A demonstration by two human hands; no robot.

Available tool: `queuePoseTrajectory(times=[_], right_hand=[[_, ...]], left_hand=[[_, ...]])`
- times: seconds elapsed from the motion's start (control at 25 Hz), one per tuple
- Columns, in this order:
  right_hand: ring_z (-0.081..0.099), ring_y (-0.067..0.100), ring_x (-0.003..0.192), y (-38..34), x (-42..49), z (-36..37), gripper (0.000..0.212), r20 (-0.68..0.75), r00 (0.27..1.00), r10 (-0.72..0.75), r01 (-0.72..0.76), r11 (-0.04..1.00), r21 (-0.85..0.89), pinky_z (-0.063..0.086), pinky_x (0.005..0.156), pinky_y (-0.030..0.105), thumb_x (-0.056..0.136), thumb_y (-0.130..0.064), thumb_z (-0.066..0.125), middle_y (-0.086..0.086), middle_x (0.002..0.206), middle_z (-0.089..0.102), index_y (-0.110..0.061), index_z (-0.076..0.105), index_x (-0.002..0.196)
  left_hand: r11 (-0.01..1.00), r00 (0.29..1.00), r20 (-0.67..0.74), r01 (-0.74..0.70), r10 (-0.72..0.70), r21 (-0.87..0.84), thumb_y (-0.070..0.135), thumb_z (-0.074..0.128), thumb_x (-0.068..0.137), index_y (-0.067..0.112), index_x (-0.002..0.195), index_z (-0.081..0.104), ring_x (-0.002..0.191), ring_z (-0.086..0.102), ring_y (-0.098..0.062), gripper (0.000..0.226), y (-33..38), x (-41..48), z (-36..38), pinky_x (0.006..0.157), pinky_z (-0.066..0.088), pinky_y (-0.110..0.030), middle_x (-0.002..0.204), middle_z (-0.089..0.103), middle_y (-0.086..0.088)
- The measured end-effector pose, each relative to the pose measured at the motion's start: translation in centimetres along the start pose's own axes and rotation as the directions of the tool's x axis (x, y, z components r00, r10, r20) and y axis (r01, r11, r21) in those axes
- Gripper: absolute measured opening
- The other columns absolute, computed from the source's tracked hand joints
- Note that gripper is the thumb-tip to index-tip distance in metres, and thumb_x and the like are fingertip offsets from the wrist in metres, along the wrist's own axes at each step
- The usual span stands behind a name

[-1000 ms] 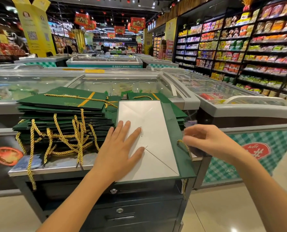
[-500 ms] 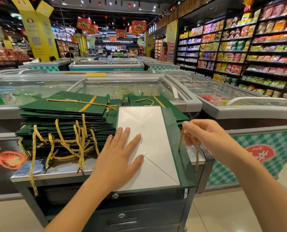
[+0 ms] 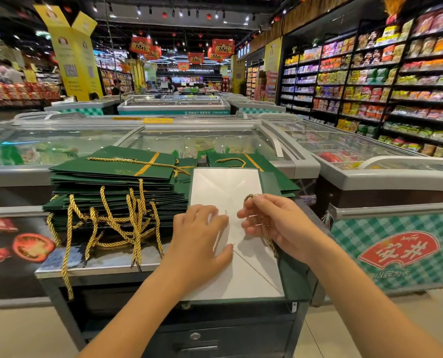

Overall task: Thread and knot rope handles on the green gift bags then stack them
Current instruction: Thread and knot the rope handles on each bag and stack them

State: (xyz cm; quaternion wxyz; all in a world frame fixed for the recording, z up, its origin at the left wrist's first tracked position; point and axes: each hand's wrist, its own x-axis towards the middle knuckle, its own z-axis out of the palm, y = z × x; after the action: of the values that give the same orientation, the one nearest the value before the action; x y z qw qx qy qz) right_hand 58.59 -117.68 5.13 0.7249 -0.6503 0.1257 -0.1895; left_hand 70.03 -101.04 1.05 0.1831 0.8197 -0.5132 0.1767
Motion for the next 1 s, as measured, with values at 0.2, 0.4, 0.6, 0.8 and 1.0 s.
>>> queuePoseTrajectory(times=[0.2,0.4,0.6,0.8,1.0], right_hand=[[0.074,0.034,0.101,0.9,0.5,-0.6,0.03,-0.089,0.994,0.068,-0.044,0.967,0.249,0.06,0.09,0.039,0.107,-0.017,0.047,0.023,0.111,0.074,0.007,0.058,0.12],[0.074,0.033,0.104,0.7,0.7,-0.1,0.032,-0.085,0.99,0.108,-0.083,0.961,0.263,0.063,0.083,0.04,0.109,-0.016,0.043,0.022,0.112,0.074,0.009,0.052,0.127],[0.074,0.031,0.105,0.8,1.0,-0.1,0.035,-0.093,0.983,0.158,-0.131,0.961,0.245,0.061,0.086,0.042,0.109,-0.017,0.043,0.017,0.112,0.075,0.009,0.05,0.131],[0.075,0.029,0.101,1.2,0.9,-0.1,0.032,-0.081,0.979,0.186,-0.158,0.95,0.268,0.062,0.077,0.038,0.108,-0.017,0.045,0.015,0.112,0.076,0.008,0.054,0.127],[0.072,0.026,0.081,1.2,0.8,-0.6,0.038,-0.069,0.99,0.123,-0.106,0.973,0.204,0.058,0.065,0.032,0.106,-0.02,0.049,0.018,0.097,0.072,0.013,0.058,0.122]], left_hand=[[0.916,0.99,-0.039,-0.138,0.133,-0.377,0.021,0.068,0.091,0.032,0.116,0.058,0.085,0.052,-0.005,0.029,0.9,0.4,0.1,0.079,0.049,-0.029,0.098,0.058,0.017],[0.876,0.937,-0.054,-0.342,0.345,-0.341,0.016,0.07,0.09,0.034,0.123,0.06,0.074,0.044,0.0,0.038,2.0,1.6,0.2,0.071,0.039,-0.013,0.102,0.056,0.018],[0.827,0.858,-0.198,-0.511,0.475,-0.235,0.011,0.074,0.083,0.021,0.102,0.071,0.074,0.047,-0.01,0.022,3.5,3.5,1.9,0.059,0.049,-0.026,0.093,0.064,0.003],[0.824,0.839,-0.212,-0.537,0.501,-0.181,0.019,0.071,0.085,0.017,0.092,0.072,0.084,0.062,-0.025,0.008,3.2,4.2,3.4,0.059,0.055,-0.04,0.094,0.066,-0.002],[0.848,0.903,-0.256,-0.416,0.345,-0.327,0.014,0.065,0.082,0.017,0.087,0.064,0.086,0.053,-0.014,0.006,3.3,4.0,2.5,0.067,0.049,-0.027,0.093,0.058,0.007]])
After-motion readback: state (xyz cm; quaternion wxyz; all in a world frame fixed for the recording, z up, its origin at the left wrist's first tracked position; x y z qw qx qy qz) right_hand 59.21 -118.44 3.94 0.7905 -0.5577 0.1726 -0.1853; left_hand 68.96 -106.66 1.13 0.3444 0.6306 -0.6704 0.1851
